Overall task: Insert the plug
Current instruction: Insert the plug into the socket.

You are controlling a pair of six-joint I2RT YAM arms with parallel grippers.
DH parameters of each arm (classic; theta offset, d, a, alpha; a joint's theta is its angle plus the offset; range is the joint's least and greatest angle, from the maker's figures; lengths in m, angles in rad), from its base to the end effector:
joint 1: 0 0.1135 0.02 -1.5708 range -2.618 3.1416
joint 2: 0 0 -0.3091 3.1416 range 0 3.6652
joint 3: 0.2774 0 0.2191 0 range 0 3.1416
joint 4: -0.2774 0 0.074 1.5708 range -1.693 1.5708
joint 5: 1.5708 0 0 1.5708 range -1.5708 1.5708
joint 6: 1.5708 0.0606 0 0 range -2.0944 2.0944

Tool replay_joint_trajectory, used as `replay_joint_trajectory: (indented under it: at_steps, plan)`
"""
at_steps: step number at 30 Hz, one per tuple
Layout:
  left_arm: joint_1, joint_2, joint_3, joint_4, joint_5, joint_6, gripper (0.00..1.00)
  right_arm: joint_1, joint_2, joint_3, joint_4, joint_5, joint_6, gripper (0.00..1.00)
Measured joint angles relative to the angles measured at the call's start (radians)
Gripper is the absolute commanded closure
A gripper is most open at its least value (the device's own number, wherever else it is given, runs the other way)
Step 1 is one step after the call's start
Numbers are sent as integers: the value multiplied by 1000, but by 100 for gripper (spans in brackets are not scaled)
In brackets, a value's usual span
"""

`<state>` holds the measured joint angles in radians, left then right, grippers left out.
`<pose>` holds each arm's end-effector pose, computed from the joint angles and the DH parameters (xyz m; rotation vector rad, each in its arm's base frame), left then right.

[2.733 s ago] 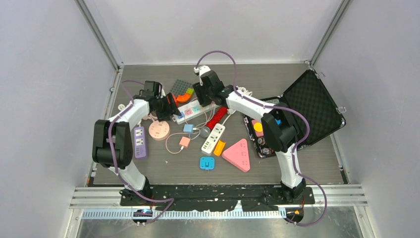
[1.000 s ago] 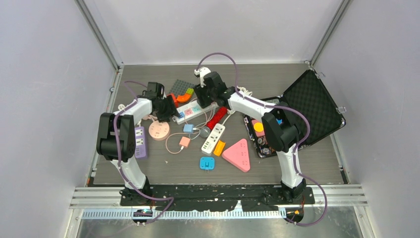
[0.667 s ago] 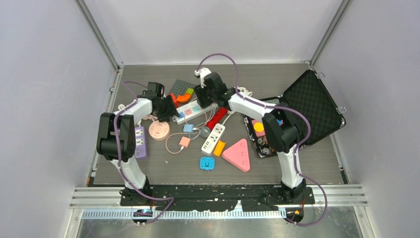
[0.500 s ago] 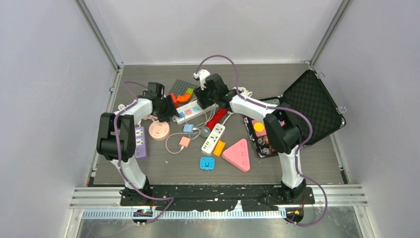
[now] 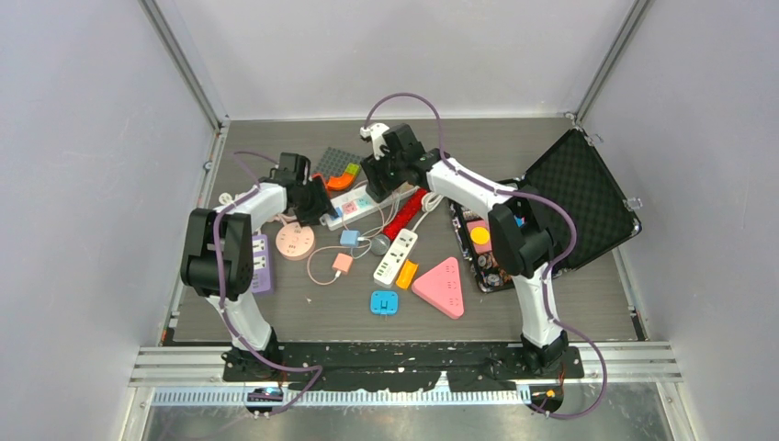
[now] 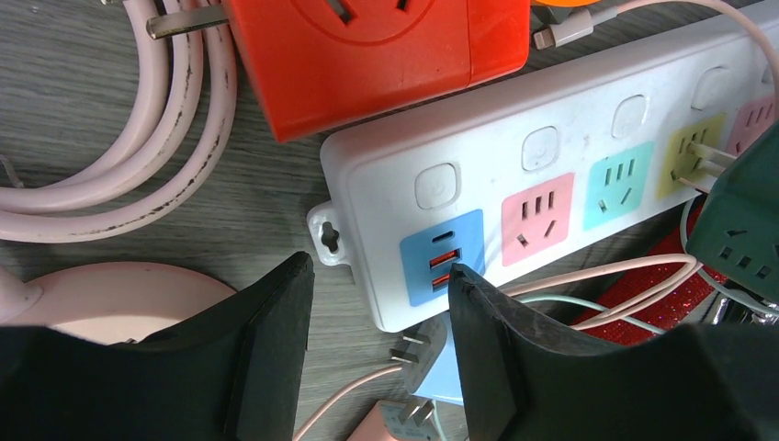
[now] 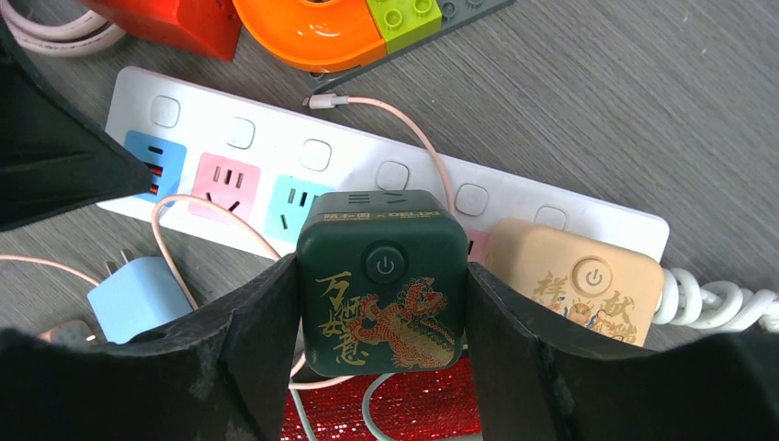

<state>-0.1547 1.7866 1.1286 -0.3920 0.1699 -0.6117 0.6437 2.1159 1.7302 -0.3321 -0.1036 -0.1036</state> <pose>0.3503 -0.0650 0.2180 -0.5480 2.6250 -0.4788 0.3956 0.3046 0.2658 -0.8960 2.1359 0.3964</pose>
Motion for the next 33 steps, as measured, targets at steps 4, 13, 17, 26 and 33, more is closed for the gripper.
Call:
replay_joint_trajectory:
  at_steps: [4, 13, 17, 26, 33]
  plan:
    - [-3, 0, 0, 0, -6, -8, 45, 5, 25, 58, -68, 42, 64, 95]
    - [-7, 1, 0, 11, -12, -10, 45, 38, 19, 51, -90, 196, 206, 95]
    - [-7, 4, 0, 15, -13, -10, 45, 45, 18, 37, -75, 227, 245, 95]
    - [-7, 6, 0, 18, -13, -10, 45, 49, 61, 120, -144, 259, 293, 95]
    - [-7, 6, 0, 18, -13, -10, 45, 49, 113, 223, -224, 261, 284, 95]
